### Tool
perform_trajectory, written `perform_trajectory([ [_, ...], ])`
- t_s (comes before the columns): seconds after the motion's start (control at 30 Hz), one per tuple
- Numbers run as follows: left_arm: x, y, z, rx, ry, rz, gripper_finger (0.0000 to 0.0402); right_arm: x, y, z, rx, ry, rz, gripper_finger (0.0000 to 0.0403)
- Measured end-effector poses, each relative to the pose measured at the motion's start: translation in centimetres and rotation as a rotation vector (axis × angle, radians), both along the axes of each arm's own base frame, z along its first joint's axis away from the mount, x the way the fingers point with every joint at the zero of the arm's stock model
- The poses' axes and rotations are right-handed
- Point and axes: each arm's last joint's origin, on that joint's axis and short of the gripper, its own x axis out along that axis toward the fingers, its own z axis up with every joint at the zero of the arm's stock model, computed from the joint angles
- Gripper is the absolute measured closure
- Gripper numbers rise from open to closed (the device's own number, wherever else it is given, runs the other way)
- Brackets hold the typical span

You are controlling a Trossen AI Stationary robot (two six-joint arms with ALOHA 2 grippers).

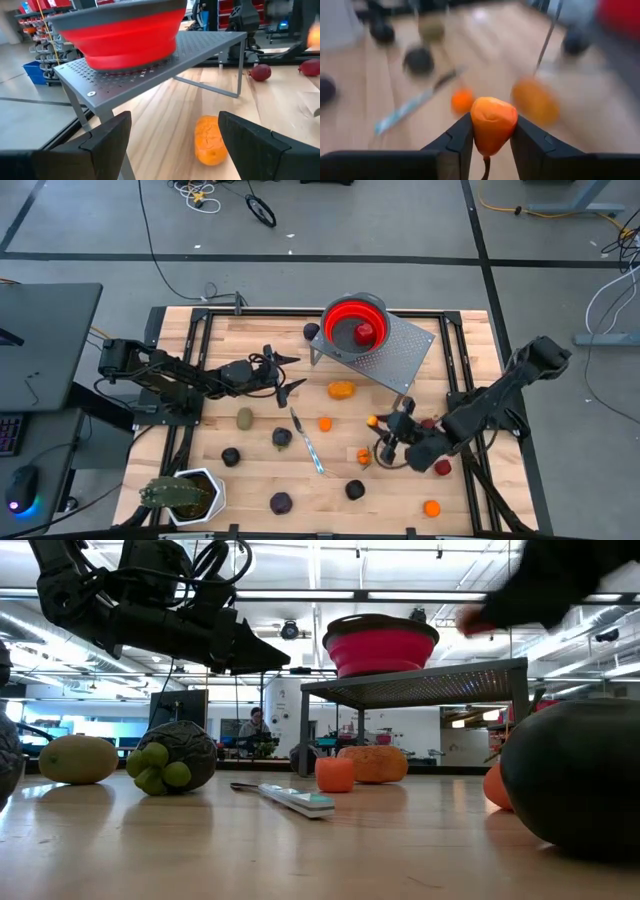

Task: Pick & Place Fruit
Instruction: Put the peach into the red strainer bowl

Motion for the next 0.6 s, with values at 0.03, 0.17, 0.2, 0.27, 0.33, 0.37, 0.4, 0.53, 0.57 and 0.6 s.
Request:
perform_trajectory([
  [0.03,0.0,0.0,0.0,-0.002,0.001,0.000,0.0095,0.3,-0.3,1.1,-0.038,-0.014,0.001,0.0288],
  [0.17,0.0,0.0,0.0,-0.010,-0.004,0.001,0.0095,1.7,-2.3,4.5,-0.190,-0.023,-0.035,0.0289],
  [0.2,0.0,0.0,0.0,-0.014,-0.005,0.001,0.0095,2.2,-3.1,5.1,-0.224,-0.017,-0.052,0.0289],
  [0.27,0.0,0.0,0.0,-0.017,-0.006,0.002,0.0095,3.2,-4.7,5.8,-0.288,0.005,-0.086,0.0289],
  [0.33,0.0,0.0,0.0,-0.019,-0.003,0.002,0.0095,4.0,-6.4,6.5,-0.337,0.006,-0.129,0.0288],
  [0.37,0.0,0.0,-0.1,-0.024,-0.001,0.002,0.0095,4.4,-7.3,6.9,-0.358,-0.003,-0.153,0.0288],
  [0.4,0.0,0.0,-0.1,-0.035,0.002,0.003,0.0095,4.7,-8.1,7.2,-0.382,-0.009,-0.174,0.0288],
  [0.53,0.0,-0.2,-0.6,-0.061,0.036,0.000,0.0095,5.3,-10.7,9.0,-0.444,-0.069,-0.191,0.0288],
  [0.57,-0.1,-0.2,-0.6,-0.073,0.042,0.000,0.0095,5.3,-11.3,9.3,-0.449,-0.081,-0.184,0.0288],
  [0.6,-0.1,-0.3,-0.7,-0.093,0.039,0.000,0.0095,5.4,-11.9,9.5,-0.446,-0.091,-0.175,0.0287],
])
